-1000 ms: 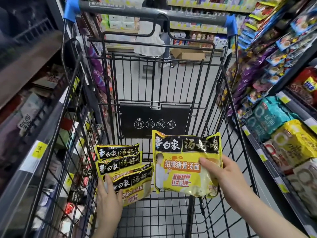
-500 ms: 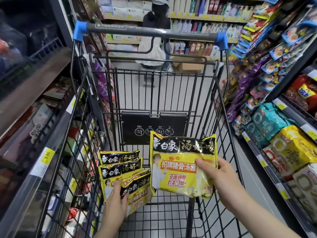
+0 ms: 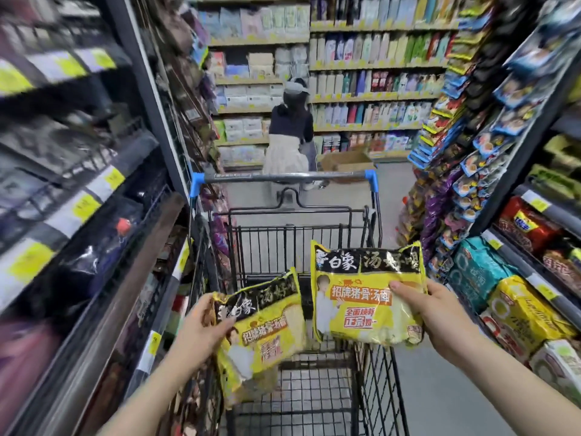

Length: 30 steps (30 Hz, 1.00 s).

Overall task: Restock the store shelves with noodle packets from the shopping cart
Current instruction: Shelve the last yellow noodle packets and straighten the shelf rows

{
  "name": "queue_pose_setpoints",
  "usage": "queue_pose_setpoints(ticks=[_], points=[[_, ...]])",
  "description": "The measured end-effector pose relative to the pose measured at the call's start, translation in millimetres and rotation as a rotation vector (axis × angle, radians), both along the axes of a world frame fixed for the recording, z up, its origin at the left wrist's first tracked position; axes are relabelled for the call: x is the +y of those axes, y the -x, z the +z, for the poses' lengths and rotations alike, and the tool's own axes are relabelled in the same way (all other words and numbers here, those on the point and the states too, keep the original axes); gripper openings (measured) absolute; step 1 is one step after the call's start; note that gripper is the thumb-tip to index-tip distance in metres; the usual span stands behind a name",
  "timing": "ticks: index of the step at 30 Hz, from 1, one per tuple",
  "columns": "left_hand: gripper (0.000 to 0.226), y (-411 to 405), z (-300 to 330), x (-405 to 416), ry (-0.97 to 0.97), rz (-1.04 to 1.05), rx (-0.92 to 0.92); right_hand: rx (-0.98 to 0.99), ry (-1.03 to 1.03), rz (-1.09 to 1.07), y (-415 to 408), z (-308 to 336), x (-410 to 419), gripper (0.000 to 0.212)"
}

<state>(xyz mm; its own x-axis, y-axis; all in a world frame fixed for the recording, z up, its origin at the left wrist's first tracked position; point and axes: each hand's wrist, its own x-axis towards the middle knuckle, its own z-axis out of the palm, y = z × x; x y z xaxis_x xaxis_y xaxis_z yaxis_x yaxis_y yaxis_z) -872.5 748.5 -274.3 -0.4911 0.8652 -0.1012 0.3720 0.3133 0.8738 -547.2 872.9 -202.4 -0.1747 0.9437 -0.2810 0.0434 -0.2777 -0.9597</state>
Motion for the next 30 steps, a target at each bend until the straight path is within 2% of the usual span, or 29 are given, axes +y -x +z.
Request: queue_pose_setpoints(ticks=[6,8,12,15,22,27,30], points=[[0.039,8.1,106.7,7.3,-0.14,-0.07,-0.238,0.034,-0.068,0.0,-37.4,89.1,-9.0,0.014],[0.047,4.4,141.2,11.4,-0.183,-0.119,-0.304,0.046,-0.089,-0.017,-52.4,115.4,-18.1,0.017],[0.078,-8.1,184.5,23.8,-0.224,-0.225,-0.366,0.074,-0.122,-0.067,-85.2,158.4,-45.0,0.018],[0.086,-33.7,210.5,31.3,-0.26,-0.294,-0.395,0.081,-0.156,-0.125,-108.9,179.7,-70.4,0.014],[0.125,-112.8,257.7,30.2,-0.215,-0.656,-0.408,0.064,-0.167,-0.343,-174.3,198.5,-145.0,0.021],[0.132,-182.7,261.4,43.9,-0.17,-0.878,-0.447,0.039,-0.162,-0.545,-229.4,197.6,-223.2,0.03],[0.11,-245.8,263.2,43.0,-0.135,-1.03,-0.509,0.017,-0.166,-0.694,-262.4,197.3,-280.6,0.028]])
